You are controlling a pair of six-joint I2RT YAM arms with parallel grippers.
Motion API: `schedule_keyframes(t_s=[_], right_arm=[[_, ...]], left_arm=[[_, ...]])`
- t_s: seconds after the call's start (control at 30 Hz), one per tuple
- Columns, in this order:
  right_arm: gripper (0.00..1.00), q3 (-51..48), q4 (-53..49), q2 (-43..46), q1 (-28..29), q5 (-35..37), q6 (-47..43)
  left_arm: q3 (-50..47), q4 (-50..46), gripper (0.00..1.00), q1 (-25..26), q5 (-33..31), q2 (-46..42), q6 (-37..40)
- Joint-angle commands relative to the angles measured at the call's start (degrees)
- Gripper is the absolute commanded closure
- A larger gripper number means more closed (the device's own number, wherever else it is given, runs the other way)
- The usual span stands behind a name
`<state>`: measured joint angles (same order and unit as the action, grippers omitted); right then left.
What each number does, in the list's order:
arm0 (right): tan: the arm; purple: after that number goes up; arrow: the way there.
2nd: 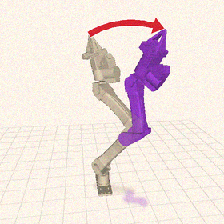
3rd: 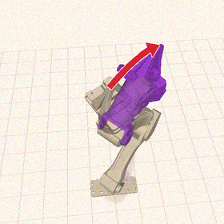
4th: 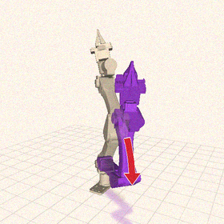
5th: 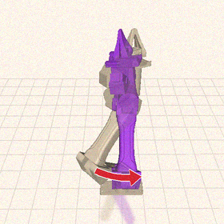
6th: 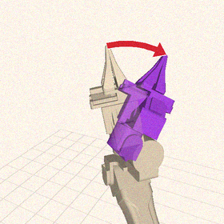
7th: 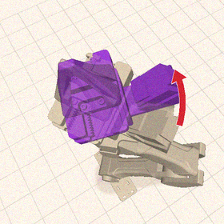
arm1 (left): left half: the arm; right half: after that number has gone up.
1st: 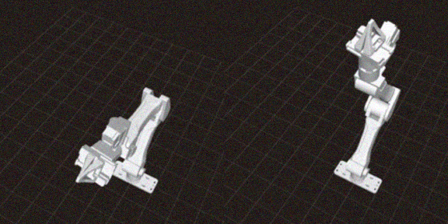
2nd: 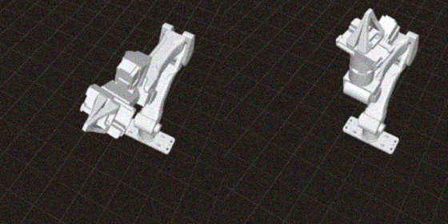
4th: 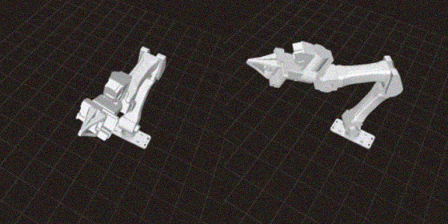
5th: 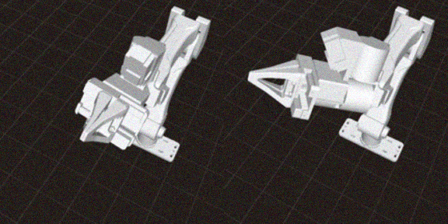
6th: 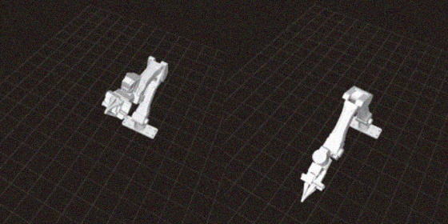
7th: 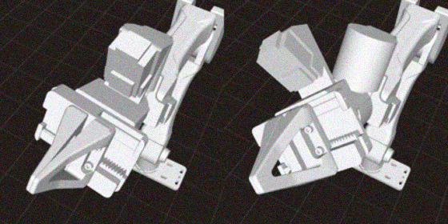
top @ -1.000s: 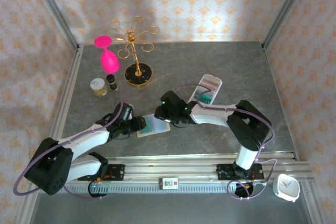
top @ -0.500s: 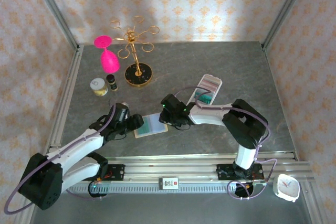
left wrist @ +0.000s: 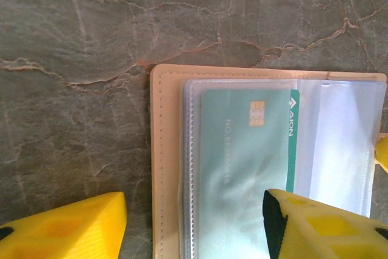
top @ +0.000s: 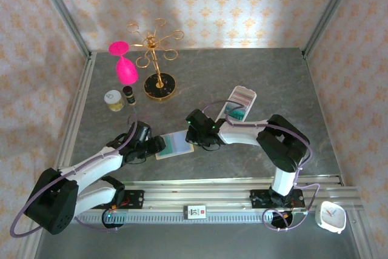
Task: Put the credit cards into the card holder
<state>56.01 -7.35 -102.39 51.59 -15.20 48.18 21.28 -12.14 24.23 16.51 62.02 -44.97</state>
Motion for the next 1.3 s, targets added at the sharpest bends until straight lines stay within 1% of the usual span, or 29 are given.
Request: schedule_keyframes(t_s=[0.0,0.17,0.3,0.4,0.7,0.9,1.27], right_arm=[[0.81,-1.7,-1.8,-0.7,0.3,0.5,0.6],[0.82,-2.2,-1.6,-0.7,0.3,0.5,0.9],[0.83,-2.7,-1.5,-0.6,0.3,0.6,1.3],[0.83,-3.1,-1.3,-0.7,0.3,0.6,1.4],[0.83,-3.2,-0.7,-1.5,0.3,0.4,1.7],[0.84,-2.8,-0.6,-1.9,0.3,0.3,1.9],[0.84,-2.5,-0.5,-2.6,0.4,0.1,2.1]], left_arm=[[-1.2,2.9,0.39,-0.4,2.0,1.4,0.3],[-1.0,5.9,0.43,-0.4,5.8,3.8,0.1],[0.7,6.6,0.44,-0.3,8.2,3.8,0.6],[1.9,6.1,0.46,0.0,8.7,4.3,1.1],[4.2,7.0,0.46,0.8,10.6,8.0,1.7],[7.0,5.4,0.47,1.3,11.5,8.6,2.4],[8.1,5.7,0.49,1.7,12.8,10.3,2.4]])
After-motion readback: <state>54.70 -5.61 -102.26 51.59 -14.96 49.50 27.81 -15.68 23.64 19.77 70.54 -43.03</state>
